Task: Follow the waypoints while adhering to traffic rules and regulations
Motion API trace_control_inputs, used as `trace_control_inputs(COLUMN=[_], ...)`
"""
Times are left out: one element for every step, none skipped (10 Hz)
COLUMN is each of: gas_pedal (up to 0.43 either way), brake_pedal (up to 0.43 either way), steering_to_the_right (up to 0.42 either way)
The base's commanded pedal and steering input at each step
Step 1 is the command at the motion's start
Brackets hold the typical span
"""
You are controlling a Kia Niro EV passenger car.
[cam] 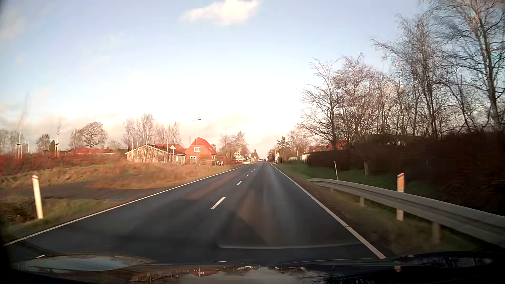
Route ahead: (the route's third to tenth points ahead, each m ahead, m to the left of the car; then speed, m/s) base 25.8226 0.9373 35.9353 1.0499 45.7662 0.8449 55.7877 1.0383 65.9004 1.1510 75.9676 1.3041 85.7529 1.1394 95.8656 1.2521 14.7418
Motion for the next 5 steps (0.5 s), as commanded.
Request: trace_control_inputs(gas_pedal=[0.177,0.177,0.177,0.177,0.169], brake_pedal=[0.000,0.000,0.000,0.000,0.000], steering_to_the_right=[0.001,0.001,0.001,0.001,0.001])
